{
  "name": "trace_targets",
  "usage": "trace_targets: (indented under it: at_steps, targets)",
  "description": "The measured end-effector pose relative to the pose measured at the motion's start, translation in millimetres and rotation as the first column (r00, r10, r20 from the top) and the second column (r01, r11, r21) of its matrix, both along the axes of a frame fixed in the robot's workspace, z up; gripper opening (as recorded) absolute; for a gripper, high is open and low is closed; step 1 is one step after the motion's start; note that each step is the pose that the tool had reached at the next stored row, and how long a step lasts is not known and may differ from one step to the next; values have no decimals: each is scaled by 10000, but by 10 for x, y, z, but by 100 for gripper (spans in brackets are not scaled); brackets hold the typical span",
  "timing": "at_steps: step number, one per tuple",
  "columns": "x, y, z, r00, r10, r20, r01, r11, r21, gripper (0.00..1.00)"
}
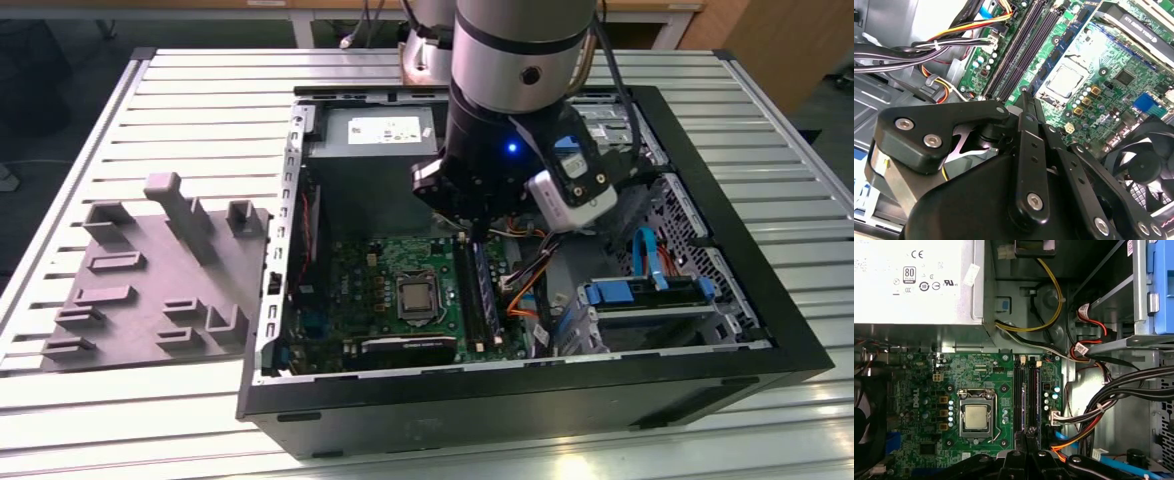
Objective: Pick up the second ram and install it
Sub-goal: 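Insert the second ram into the second slot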
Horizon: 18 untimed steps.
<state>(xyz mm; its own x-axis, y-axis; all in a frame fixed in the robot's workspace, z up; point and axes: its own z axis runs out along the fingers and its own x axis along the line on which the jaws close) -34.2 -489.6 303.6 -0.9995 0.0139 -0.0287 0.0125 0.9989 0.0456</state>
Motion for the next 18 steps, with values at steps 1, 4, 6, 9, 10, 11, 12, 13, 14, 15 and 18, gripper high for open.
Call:
trace_targets:
  at_steps: [1, 4, 6, 9, 10, 11, 12, 13, 14, 15, 18]
  targets:
    - [0, 0, -3, 10000, -1, 0, 1, 10000, 0, 12]
    - [0, 0, -11, 10000, -1, 0, 1, 10000, 0, 12]
    - [0, 0, -16, 10000, -1, 0, 1, 10000, 0, 12]
    - [0, 0, -27, 10000, -1, 1, 1, 10000, 2, 12]
    - [0, 0, -32, 10000, 0, 0, 0, 10000, 2, 12]
    - [0, 0, -37, 10000, 0, 0, 0, 10000, 1, 12]
    - [0, 0, -42, 10000, 0, 0, 0, 10000, -1, 12]
    - [0, 0, -47, 10000, -1, 0, 1, 10000, 0, 12]
    - [0, 0, -52, 10000, 0, 0, 0, 10000, 0, 12]
    - [0, 0, -56, 10000, 0, 0, 0, 10000, -1, 12]
    - [0, 0, -69, 10000, 0, 0, 0, 10000, 0, 12]
